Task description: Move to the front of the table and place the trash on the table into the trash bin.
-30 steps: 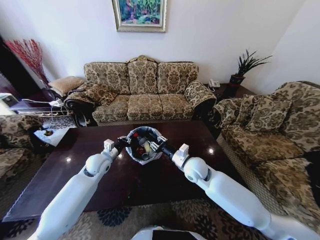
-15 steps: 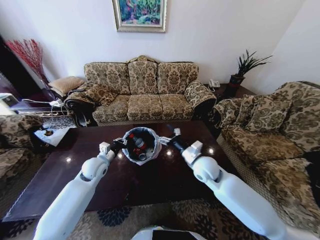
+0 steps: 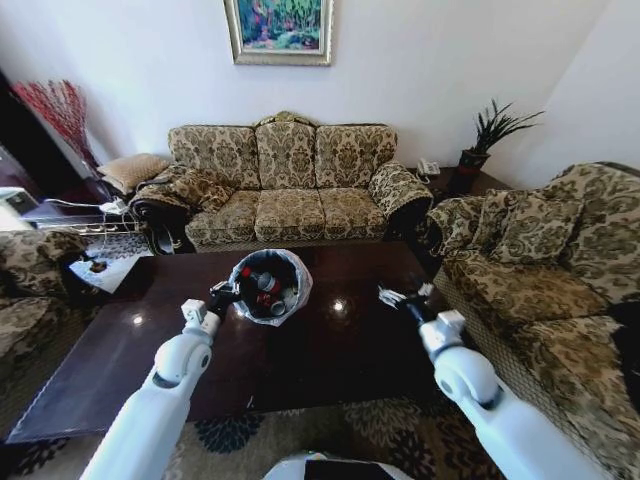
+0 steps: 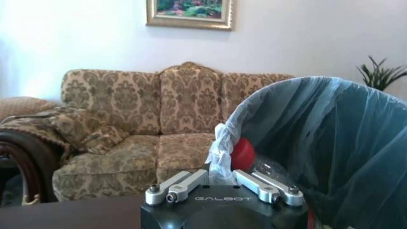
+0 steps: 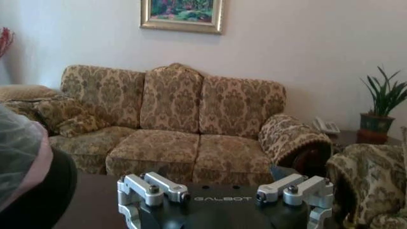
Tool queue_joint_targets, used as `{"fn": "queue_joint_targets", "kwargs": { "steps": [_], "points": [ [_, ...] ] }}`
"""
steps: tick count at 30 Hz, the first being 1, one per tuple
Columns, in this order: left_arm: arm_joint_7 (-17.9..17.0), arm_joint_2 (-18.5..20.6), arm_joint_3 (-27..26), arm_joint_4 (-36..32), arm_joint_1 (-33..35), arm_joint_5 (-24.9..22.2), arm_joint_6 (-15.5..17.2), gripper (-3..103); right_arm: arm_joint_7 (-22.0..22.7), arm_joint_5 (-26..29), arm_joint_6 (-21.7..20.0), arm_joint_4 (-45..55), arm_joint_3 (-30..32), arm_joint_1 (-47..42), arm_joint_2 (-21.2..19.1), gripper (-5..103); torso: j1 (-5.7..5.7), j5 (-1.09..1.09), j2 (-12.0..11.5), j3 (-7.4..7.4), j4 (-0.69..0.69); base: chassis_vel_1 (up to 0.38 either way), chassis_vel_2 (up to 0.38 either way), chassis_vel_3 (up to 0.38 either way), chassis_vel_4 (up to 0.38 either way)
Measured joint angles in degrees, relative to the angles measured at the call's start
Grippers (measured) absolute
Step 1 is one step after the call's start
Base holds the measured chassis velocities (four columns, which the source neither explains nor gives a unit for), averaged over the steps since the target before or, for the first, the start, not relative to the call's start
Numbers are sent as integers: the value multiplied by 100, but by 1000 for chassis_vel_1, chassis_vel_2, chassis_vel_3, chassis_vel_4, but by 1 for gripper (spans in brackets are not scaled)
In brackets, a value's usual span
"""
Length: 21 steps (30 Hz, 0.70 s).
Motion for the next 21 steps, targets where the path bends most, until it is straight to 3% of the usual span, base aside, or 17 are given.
{"fn": "queue_joint_targets", "kwargs": {
  "steps": [6,11,21],
  "points": [
    [60,-17,-2,17,-4,28,-119,1,77,-45,-27,125,292,-247,154,100,1,0,0,1,4,30,34,32,36],
    [74,-12,68,15,-41,48,-154,1,124,-134,-62,145,372,-341,312,100,2,-1,0,1,-3,0,0,0,0],
    [73,-13,87,-26,-41,60,-162,1,145,-310,-128,208,387,-444,509,100,2,-1,0,1,0,0,0,0,0]
  ]
}}
